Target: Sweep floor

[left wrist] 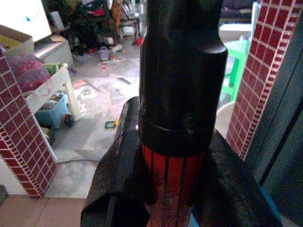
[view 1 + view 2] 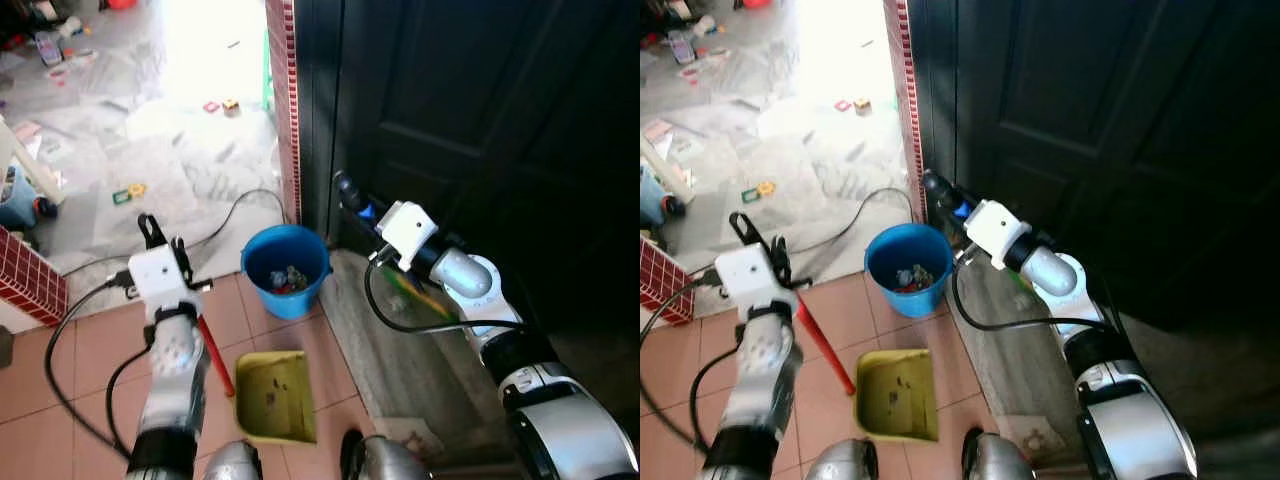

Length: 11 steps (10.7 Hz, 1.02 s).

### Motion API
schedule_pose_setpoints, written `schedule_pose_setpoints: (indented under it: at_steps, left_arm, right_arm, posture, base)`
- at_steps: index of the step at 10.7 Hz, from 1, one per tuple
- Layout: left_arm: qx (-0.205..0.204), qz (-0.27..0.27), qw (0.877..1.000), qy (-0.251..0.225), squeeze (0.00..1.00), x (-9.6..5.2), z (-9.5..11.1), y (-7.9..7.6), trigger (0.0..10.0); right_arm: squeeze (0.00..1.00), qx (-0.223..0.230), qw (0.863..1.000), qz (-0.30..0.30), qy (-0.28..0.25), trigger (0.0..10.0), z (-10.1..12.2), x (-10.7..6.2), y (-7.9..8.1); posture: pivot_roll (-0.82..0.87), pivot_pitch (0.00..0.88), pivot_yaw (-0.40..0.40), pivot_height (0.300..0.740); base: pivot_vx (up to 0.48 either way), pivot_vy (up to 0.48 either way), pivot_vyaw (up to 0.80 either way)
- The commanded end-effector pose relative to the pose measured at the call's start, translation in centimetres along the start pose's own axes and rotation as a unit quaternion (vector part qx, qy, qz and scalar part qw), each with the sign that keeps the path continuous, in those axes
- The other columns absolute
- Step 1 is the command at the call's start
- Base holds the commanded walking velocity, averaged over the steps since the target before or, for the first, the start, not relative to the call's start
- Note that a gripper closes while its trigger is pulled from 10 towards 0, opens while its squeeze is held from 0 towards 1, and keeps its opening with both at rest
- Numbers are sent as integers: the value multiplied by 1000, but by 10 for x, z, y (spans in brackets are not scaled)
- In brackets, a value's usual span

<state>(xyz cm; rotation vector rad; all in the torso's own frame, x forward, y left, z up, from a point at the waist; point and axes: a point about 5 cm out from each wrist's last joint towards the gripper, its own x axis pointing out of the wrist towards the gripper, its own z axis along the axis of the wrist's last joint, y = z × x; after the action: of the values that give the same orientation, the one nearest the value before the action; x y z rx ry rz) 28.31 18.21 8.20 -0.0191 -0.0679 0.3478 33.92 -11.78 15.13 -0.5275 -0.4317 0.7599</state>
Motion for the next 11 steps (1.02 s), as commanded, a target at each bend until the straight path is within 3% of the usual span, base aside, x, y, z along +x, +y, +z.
schedule_pose_setpoints:
  at_steps: [1, 2, 4, 5, 7, 8, 9, 11]
  left_arm:
    - [6, -2, 1000, -12, 0, -1, 6, 2, 10000]
    - [11, -2, 1000, -10, 0, -9, 7, 9, 10000]
    - [23, -7, 1000, -1, 0, -18, 8, 15, 10000]
    - [28, -12, 1000, 7, 0, -21, 7, 16, 10000]
    - [32, -19, 999, 18, 0, -24, 11, 17, 10000]
    - [30, -20, 999, 22, 0, -24, 11, 15, 10000]
    - [27, -22, 999, 26, 0, -24, 10, 11, 10000]
    - [22, -24, 999, 35, 0, -27, 6, 5, 10000]
  right_arm:
    - [0, -31, 998, -9, -50, 10000, 20, 11, -11]
    - [0, -31, 997, -14, -63, 10000, 25, 15, -14]
    - [0, -21, 999, -10, -38, 10000, 14, 15, -8]
    - [0, 12, 1000, -17, -14, 10000, 5, 14, -3]
    - [0, 158, 986, -51, -22, 10000, 4, 20, 1]
    - [0, 183, 980, -62, -42, 10000, 11, 24, -2]
    - [0, 229, 967, -80, -71, 10000, 24, 29, -12]
    - [0, 311, 938, -56, -143, 10000, 68, 35, -39]
  posture:
    - [-7, 216, 32, 740]
    - [15, 236, 36, 740]
    - [51, 268, 51, 740]
    - [60, 277, 58, 740]
    - [52, 286, 61, 740]
    - [39, 286, 58, 740]
    - [31, 288, 53, 740]
    - [-4, 279, 41, 740]
  base:
    - [0, 0, 0]
    - [0, 0, 0]
    - [0, 0, 0]
    - [0, 0, 0]
    - [0, 0, 0]
    - [0, 0, 0]
    - [0, 0, 0]
    - [0, 0, 0]
